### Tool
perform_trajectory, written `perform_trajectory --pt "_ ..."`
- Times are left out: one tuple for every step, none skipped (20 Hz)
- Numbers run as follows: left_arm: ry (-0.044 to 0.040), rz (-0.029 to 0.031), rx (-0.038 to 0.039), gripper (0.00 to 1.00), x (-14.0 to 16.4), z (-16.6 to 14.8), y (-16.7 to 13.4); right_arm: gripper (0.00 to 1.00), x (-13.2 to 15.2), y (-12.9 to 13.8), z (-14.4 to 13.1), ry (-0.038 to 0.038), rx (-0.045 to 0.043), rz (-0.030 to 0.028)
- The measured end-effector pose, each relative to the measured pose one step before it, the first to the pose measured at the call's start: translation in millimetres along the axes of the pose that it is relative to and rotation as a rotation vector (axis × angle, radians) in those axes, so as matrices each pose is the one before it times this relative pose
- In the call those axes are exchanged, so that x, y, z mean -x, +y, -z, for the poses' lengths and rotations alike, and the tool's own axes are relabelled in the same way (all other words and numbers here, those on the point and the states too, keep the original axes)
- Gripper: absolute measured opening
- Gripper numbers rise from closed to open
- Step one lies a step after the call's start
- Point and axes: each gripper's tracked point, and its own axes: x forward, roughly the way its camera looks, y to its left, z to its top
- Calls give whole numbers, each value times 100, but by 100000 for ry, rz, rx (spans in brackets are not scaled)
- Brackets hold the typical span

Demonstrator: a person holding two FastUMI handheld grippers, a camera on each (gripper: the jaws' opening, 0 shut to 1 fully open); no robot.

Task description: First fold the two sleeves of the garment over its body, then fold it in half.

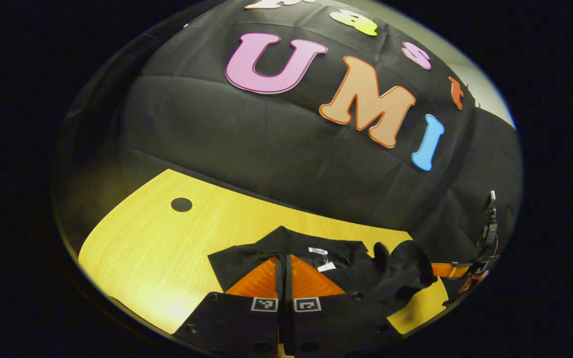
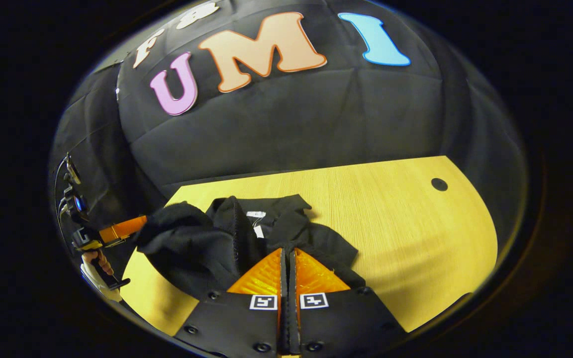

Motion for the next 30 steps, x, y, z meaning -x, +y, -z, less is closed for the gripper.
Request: perform_trajectory --pt "1039 -1401 1569 0 -1446 121 312 2 -1461 -420 -471 1696 367 874" --pt "1304 -1521 597 0 -1426 219 426 2 -1727 -423 -335 2046 328 989" --pt "2137 -2418 -1274 0 -1276 351 636 3 -1574 42 -450 2371 -1873 555" --pt "1821 -2392 -2348 0 -1234 516 663 2 -1278 74 -652 1541 -3479 -172" --pt "2134 -2180 -2588 0 -930 450 604 2 -1196 -107 -689 732 -4578 -172" --pt "2558 -2273 -2136 0 -989 547 572 2 -1036 -185 -661 150 -4939 85" --pt "1654 -1648 -1188 0 -653 252 404 2 -696 -88 -493 135 -4175 -239" --pt "678 -72 53 0 -563 63 -29 3 -414 -350 -658 -845 -2655 277" --pt "-399 -1358 -349 2 -585 -176 220 5 -186 -514 -745 -2195 -1193 2383" --pt "-865 -2199 -1280 5 111 -301 514 7 215 -587 -686 -2356 -680 1207" --pt "-3591 -3421 -3321 26 -287 -999 718 22 128 -405 -781 -2107 -1615 38" --pt "-4776 -3705 -3462 48 -199 -1499 787 27 519 271 -746 -1860 -2323 -1766" --pt "-4900 -412 -1548 69 292 -1635 198 51 1043 -256 -1055 -2519 -1170 -441" --pt "-3792 480 -121 72 559 -1319 4 74 712 -305 -863 -3508 925 420" --pt "-3093 815 1186 73 799 -1244 -41 97 897 -78 -1028 -4529 3465 241" --pt "-2896 -622 1333 76 866 -1202 295 98 1165 -72 -473 -3723 4753 1308" --pt "-1889 -1806 1661 86 950 -834 486 98 1302 305 -384 -2957 5288 -130" --pt "-1072 -1289 1801 89 1145 -495 673 98 1674 661 -289 -2673 5356 -1236" --pt "-1873 -1029 2600 92 1338 -647 495 98 1538 850 -254 -3382 4977 -610" --pt "-2655 -204 3220 93 1203 -969 209 98 1755 1192 -102 -4036 4888 -937" --pt "-2304 297 2477 93 1628 -947 249 98 1894 1047 -382 -3491 4641 -390" --pt "-2655 128 1093 93 1741 -963 414 98 2231 936 -619 -3586 4101 -341" --pt "-2904 520 -73 93 1883 -1202 106 99 2315 1066 -914 -3704 3681 -571" --pt "-3481 801 -1698 93 1811 -1094 -80 99 2236 1183 -891 -4131 3105 -384" --pt "-4423 122 -2202 93 2091 -1480 -62 98 2247 1105 -978 -4160 1802 5" --pt "-3616 511 -2083 93 2134 -1395 -353 98 2450 1106 -888 -3750 645 -329" --pt "-3906 929 -1302 88 2353 -1321 -460 98 2329 1100 -374 -3048 -198 -604" --pt "-3467 750 -325 92 2597 -1271 -653 98 1952 1287 -209 -2931 168 -585" --pt "-2088 948 -282 89 2127 -840 -603 94 1646 802 -77 -2544 849 365" --pt "-991 1608 -2114 91 1969 -272 -660 94 1630 495 736 115 782 1601"
